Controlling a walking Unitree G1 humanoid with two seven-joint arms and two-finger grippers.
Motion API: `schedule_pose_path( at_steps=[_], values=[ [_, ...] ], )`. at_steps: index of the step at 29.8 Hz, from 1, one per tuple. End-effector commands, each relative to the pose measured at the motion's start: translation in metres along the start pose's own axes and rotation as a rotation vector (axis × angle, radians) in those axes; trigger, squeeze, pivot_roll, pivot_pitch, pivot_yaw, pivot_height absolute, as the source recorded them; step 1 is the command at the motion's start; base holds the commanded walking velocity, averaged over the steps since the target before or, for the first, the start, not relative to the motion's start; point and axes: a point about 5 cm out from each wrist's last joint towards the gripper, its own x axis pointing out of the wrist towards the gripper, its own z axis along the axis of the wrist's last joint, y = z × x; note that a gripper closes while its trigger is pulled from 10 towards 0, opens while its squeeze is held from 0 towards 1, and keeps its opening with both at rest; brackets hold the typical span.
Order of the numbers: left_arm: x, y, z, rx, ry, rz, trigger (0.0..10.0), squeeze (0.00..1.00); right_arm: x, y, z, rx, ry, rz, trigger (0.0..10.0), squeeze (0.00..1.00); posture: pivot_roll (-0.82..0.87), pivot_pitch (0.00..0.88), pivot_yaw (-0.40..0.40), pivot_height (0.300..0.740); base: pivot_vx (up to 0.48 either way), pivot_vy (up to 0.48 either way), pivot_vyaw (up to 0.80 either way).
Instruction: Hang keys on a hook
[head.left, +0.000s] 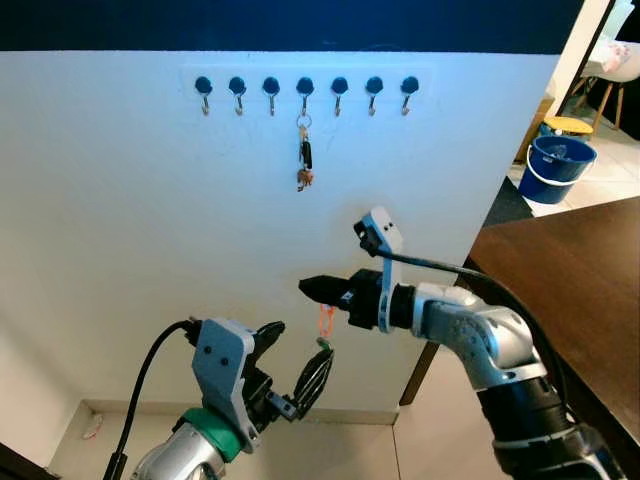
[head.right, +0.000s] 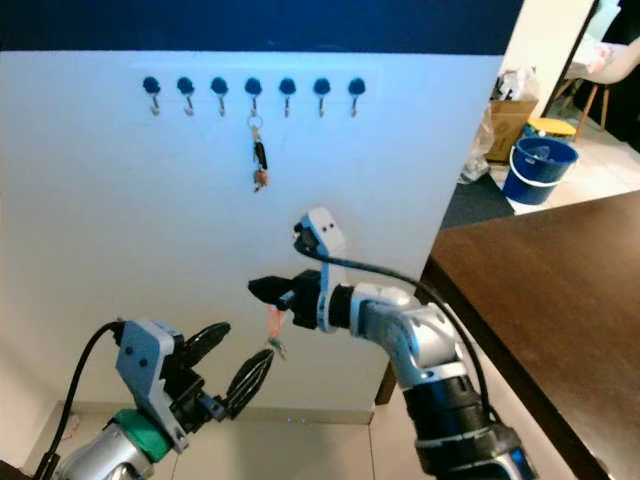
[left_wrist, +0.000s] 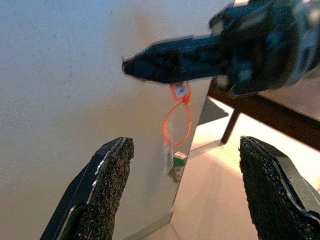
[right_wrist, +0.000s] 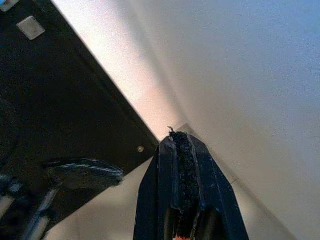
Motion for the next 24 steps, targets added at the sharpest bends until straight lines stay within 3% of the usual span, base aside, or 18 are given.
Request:
schedule_pose_path(
  at_steps=[1,2,5,10,13,17,24],
  values=[
    [-0.001,0.004,-0.006,0.003,0.031,0.028,10.0,0.31,0.001,0.003,0.001,0.007,0.010,0.033,10.0,0.00,-0.15,0.099,0.117,0.740,0.000,0.000,0.00],
    [-0.001,0.008,-0.011,0.005,0.072,0.064,10.0,0.00,0.002,0.004,0.003,0.010,0.013,0.042,10.0,0.00,-0.15,0.099,0.117,0.740,0.000,0.000,0.00],
    [0.000,0.010,-0.017,-0.045,0.116,0.092,10.0,0.00,0.005,0.009,0.009,0.016,0.011,0.069,10.0,0.00,-0.15,0.100,0.121,0.740,0.000,0.000,0.00],
    [0.002,0.000,-0.010,-0.196,0.049,0.038,10.0,0.00,0.007,0.018,0.013,0.021,0.003,0.128,10.0,0.00,-0.14,0.105,0.124,0.740,0.000,0.000,0.00],
    [0.003,-0.002,-0.010,-0.230,0.049,0.025,10.0,0.00,0.007,0.019,0.014,0.022,0.007,0.130,10.0,0.00,-0.14,0.109,0.124,0.740,0.000,0.000,0.00],
    [0.004,-0.010,-0.007,-0.226,0.037,-0.025,10.0,0.00,0.007,0.020,0.018,0.026,0.008,0.142,10.0,0.00,-0.14,0.123,0.122,0.740,0.000,0.000,0.00],
    [0.005,-0.009,-0.004,-0.202,0.043,-0.030,10.0,0.00,0.007,0.021,0.017,0.027,0.025,0.143,10.0,0.00,-0.14,0.140,0.120,0.740,0.000,0.000,0.00]
  ],
)
